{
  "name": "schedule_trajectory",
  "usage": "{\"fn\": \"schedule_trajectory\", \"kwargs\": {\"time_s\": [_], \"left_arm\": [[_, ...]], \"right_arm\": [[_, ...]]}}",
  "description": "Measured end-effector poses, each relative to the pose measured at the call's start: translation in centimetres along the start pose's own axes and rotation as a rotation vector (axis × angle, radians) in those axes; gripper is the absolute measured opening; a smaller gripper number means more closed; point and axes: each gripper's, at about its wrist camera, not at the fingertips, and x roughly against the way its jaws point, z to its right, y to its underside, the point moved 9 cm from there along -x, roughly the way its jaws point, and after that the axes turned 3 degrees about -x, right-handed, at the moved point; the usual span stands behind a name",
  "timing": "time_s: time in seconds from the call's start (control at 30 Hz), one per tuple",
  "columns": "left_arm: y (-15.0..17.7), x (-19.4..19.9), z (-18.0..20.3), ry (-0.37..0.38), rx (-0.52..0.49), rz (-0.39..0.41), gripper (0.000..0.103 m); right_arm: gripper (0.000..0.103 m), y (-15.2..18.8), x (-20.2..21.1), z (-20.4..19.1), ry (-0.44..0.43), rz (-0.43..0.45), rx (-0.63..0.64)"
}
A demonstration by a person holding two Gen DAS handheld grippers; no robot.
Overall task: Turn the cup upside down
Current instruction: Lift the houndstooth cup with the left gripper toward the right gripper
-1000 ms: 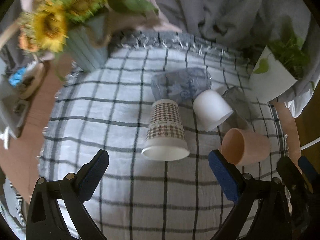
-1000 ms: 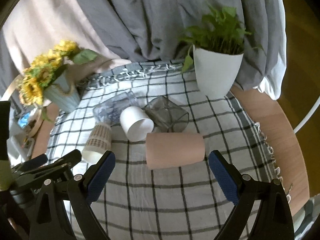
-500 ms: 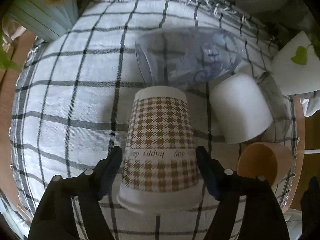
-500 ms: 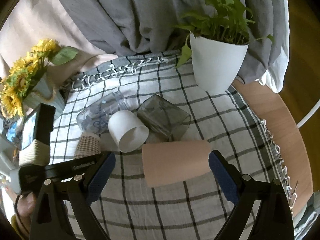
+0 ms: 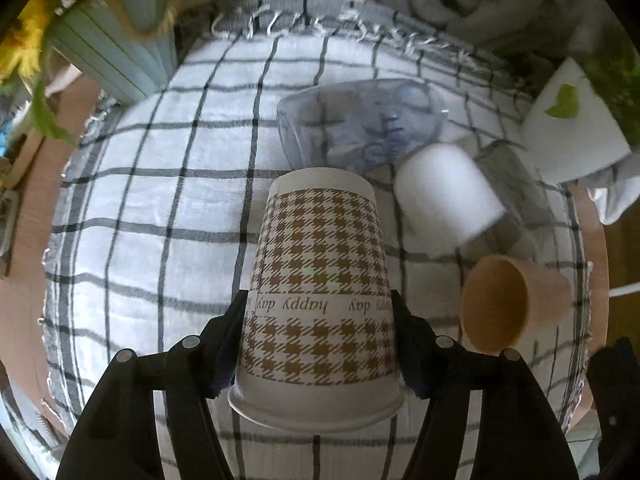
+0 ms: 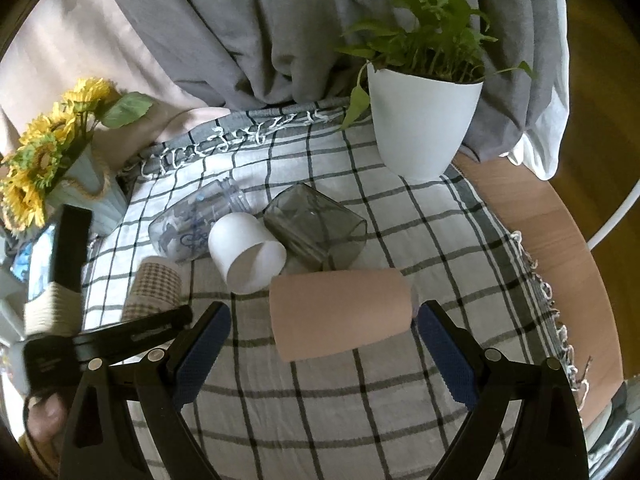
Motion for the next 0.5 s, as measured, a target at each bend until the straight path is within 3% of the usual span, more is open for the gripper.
{"fn": "schedule_trajectory", "kwargs": {"time_s": [0.23, 0.5], "left_arm": [[4.4, 1.5, 1.8, 0.079, 0.019, -0.019, 0.065], [8.6, -0.9, 3.9, 0.101, 0.014, -0.106, 0.065]], "right_arm": [[0.095, 2.2, 1.0, 1.9, 0.001, -0.024, 0.007], [0.095, 5.6, 1.0, 4.2, 0.03, -0.092, 0.019]]}}
